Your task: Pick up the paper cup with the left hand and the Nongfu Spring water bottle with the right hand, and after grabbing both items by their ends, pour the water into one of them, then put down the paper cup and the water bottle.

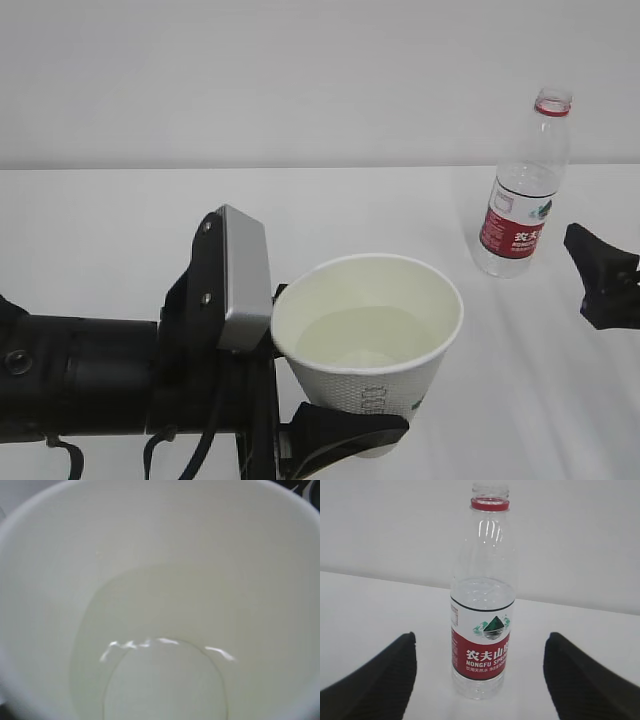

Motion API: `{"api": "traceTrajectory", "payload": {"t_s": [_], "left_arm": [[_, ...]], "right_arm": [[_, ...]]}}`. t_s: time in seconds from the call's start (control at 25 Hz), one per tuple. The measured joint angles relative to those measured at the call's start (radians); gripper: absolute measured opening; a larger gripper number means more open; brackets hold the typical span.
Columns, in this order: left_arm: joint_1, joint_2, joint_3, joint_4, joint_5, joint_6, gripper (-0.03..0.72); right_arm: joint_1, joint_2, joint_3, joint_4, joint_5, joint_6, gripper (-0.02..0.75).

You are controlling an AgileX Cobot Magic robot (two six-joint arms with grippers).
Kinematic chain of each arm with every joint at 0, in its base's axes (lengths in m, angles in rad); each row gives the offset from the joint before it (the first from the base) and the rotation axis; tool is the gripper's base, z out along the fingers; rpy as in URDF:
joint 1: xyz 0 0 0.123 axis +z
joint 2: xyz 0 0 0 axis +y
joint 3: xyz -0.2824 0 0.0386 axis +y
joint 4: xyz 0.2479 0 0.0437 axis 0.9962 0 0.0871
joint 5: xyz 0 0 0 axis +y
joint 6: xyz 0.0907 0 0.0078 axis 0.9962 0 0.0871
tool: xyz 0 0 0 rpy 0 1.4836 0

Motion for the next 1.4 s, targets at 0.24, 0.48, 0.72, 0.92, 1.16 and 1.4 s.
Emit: {"api": "traceTrajectory", "payload": {"t_s": [0.24, 0.48, 0.72, 0.92, 1.16, 1.4], "left_arm": [[0.0, 0.0, 0.0, -0.004, -0.012, 0.0, 0.51], [0.0, 0.0, 0.0, -0.069, -0.023, 0.014, 0.51], [0.0, 0.0, 0.0, -0.172, -0.025, 0.075, 0.51], [0.0, 0.0, 0.0, -0.249, -0.026, 0.129, 0.51], [0.0, 0.0, 0.0, -0.379, -0.026, 0.192, 0.51], [0.0, 0.004, 0.0, -0.514, -0.026, 0.285, 0.51]], "right_arm": [[0.0, 0.0, 0.0, 0.0, 0.0, 0.011, 0.594], [0.0, 0.0, 0.0, 0.0, 0.0, 0.02, 0.594], [0.0, 0.0, 0.0, 0.0, 0.0, 0.032, 0.594], [0.0, 0.0, 0.0, 0.0, 0.0, 0.034, 0.594], [0.0, 0.0, 0.0, 0.0, 0.0, 0.036, 0.593], [0.0, 0.0, 0.0, 0.0, 0.0, 0.036, 0.593]]}}
